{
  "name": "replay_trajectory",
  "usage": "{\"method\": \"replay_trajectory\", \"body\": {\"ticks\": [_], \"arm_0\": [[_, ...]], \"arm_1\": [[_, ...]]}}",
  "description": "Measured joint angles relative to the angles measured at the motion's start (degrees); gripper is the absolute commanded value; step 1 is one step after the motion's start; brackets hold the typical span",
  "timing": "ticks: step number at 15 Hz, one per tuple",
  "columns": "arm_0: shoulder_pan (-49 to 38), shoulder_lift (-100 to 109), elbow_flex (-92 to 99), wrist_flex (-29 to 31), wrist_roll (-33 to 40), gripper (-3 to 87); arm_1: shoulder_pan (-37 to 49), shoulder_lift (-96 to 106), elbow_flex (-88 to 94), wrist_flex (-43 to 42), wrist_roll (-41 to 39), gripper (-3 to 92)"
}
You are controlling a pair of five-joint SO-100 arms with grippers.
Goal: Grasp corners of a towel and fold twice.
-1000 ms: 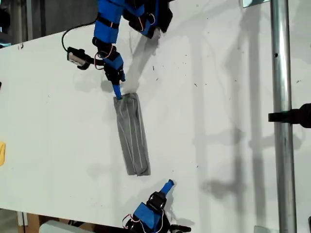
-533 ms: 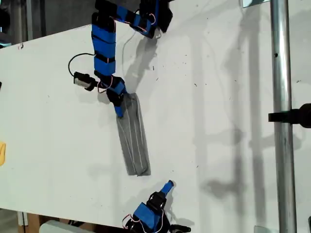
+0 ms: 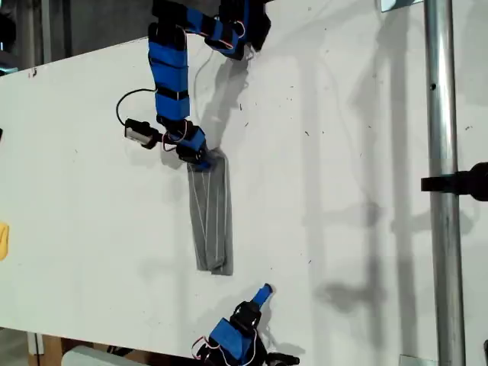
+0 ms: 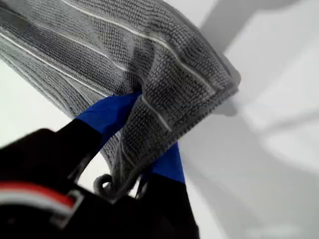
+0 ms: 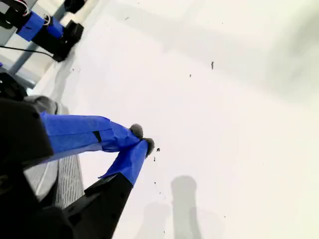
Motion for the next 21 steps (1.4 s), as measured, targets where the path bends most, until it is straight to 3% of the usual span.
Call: {"method": "replay_trajectory", "body": {"ticks": [1, 3, 5, 7, 9, 13, 16, 18, 19, 21], "arm_0": [[0.0, 0.0, 0.0, 0.0, 0.5, -2.7], [0.0, 0.0, 0.0, 0.0, 1.7, -2.7], [0.0, 0.0, 0.0, 0.0, 3.3, -2.7], [0.0, 0.0, 0.0, 0.0, 4.5, -2.7], [-1.1, 0.0, 0.0, 0.0, 4.9, -2.7], [-1.2, 0.0, 0.0, 0.0, 4.7, -2.7], [-1.2, 0.0, 0.0, 0.0, 4.7, -2.7], [-1.2, 0.0, 0.0, 0.0, 4.4, -1.4], [-1.2, 0.0, 0.0, 0.0, 3.5, 1.2], [-2.0, 0.0, 0.3, 1.9, -0.6, 4.0]], "arm_1": [[0.2, 9.1, 7.0, 2.7, -0.1, -0.2], [1.1, 33.0, 16.6, 16.8, -0.2, -0.2], [2.2, 56.4, 16.0, 36.2, -0.2, -0.2], [2.5, 62.8, 6.2, 50.4, -0.2, -0.2], [-1.4, 54.7, -1.8, 47.2, -0.2, -0.2], [-8.4, 13.9, -15.5, 21.6, -1.5, -0.2], [-10.4, -12.7, -31.6, 14.9, -2.5, 0.9], [-10.3, -15.7, -32.2, 13.4, -3.2, 36.4], [-10.3, -15.8, -32.8, 13.5, -4.4, 39.1], [-8.8, -11.3, -33.5, 14.2, -8.5, 34.7]]}}
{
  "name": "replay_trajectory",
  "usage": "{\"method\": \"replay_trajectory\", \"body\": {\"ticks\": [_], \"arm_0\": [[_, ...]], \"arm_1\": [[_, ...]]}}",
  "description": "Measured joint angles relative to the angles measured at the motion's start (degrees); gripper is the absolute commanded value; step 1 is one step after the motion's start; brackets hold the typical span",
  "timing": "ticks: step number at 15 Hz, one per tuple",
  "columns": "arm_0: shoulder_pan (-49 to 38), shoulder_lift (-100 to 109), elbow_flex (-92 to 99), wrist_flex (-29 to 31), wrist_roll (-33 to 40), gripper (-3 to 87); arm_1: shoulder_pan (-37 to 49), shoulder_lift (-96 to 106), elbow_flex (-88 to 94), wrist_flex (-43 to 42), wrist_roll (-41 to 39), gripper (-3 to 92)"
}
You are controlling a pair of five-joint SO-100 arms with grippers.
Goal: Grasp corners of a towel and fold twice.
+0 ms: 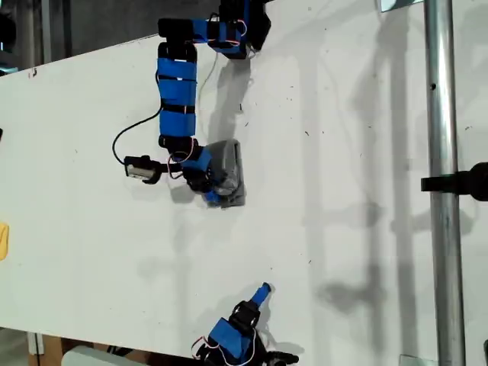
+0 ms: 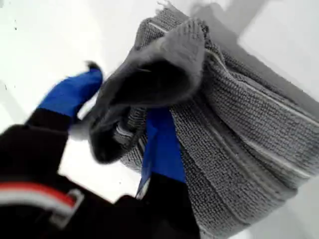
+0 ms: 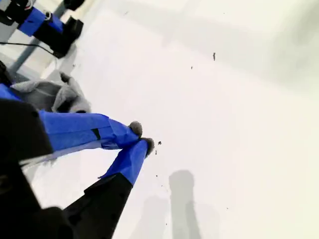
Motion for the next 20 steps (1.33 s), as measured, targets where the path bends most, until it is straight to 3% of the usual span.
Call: {"method": "replay_trajectory", "body": {"ticks": [3, 5, 7, 9, 10, 11, 14, 20], "arm_0": [[-4.2, 0.0, 1.3, 5.6, -12.0, 4.6], [-4.3, 0.0, 1.6, 6.2, -7.0, 4.6], [-6.0, 0.0, 1.6, 6.3, -6.8, 4.6], [-8.3, 0.0, 1.6, 6.3, -7.6, 4.6], [-9.6, 0.0, 1.6, 6.3, -6.9, 4.7], [-10.7, 0.0, 1.6, 6.3, -2.5, 4.4], [-10.5, 0.0, 1.6, 6.3, 28.7, 3.6], [-10.6, 0.0, 1.6, 6.3, 32.3, 3.6]], "arm_1": [[6.3, 24.0, 2.2, 0.0, -8.1, 22.5], [12.4, 43.2, 15.2, 0.1, -8.0, 10.3], [13.4, 63.2, 37.4, 0.1, -3.5, -0.3], [12.7, 86.6, 64.4, 1.7, 5.4, -0.3], [12.2, 99.8, 75.4, 7.6, 10.3, -0.3], [11.4, 110.1, 81.0, 16.3, 14.3, 0.9], [7.4, 115.8, 86.0, 28.7, 22.1, 4.6], [-19.3, 115.8, 86.0, 29.2, 22.1, 4.6]]}}
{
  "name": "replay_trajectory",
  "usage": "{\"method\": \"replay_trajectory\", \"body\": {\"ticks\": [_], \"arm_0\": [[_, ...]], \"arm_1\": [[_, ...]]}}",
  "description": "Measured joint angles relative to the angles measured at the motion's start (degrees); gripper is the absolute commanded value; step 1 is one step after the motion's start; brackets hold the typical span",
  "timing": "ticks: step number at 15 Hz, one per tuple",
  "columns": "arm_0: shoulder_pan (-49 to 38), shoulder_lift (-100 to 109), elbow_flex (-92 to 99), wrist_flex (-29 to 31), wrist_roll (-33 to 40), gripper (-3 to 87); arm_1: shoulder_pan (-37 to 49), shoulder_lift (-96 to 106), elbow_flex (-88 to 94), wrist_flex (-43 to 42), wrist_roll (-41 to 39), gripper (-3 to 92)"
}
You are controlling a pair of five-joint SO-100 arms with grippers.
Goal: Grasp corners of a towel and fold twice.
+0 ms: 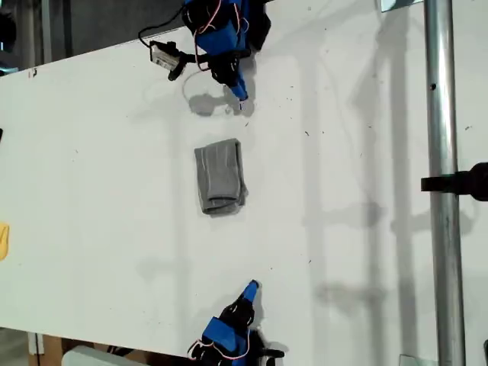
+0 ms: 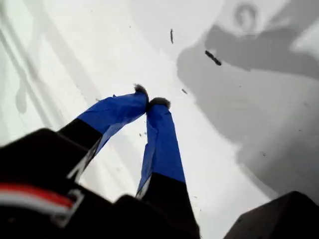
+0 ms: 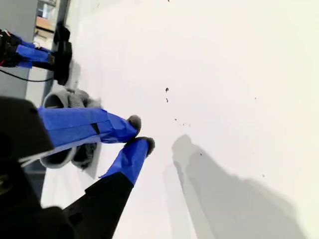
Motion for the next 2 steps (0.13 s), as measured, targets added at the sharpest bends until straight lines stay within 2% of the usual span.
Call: {"method": "replay_trajectory", "body": {"ticks": [2], "arm_0": [[-0.1, 0.0, 0.0, 0.0, 0.0, 3.6]], "arm_1": [[-4.5, 0.0, 0.0, 0.0, 0.0, 4.6]]}}
